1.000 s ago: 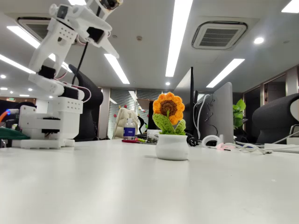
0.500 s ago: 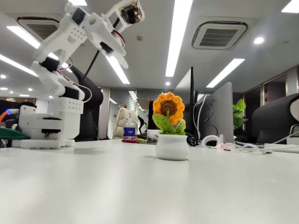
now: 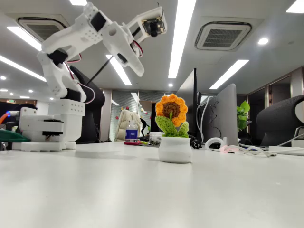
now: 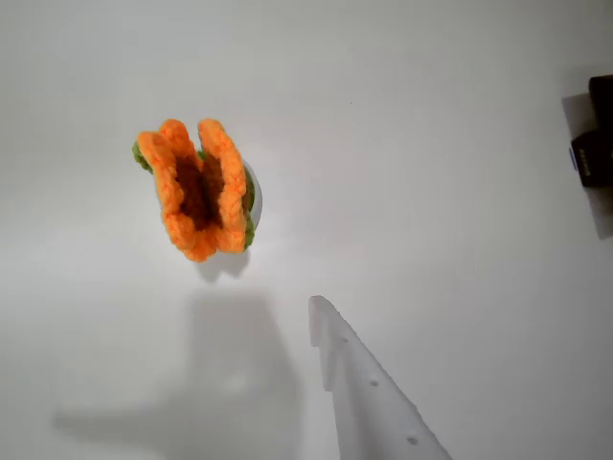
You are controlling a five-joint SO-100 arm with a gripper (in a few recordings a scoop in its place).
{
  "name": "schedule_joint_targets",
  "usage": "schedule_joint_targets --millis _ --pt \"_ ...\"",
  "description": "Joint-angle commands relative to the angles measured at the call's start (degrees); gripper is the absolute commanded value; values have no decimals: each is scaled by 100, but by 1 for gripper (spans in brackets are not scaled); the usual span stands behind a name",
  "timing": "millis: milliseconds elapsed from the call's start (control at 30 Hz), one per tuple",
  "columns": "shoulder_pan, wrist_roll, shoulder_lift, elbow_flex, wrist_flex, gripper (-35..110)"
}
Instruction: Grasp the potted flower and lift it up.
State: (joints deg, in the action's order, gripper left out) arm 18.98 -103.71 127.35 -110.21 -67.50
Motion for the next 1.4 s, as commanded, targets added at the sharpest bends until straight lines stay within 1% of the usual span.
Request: schedule_joint_targets --millis 0,333,767,1367 --pt "97 -79 -149 -18 202 83" --pt "167 -158 -949 9 870 83" --pt "158 -62 -2259 659 1222 83" --pt "-97 26 -2988 809 1591 83"
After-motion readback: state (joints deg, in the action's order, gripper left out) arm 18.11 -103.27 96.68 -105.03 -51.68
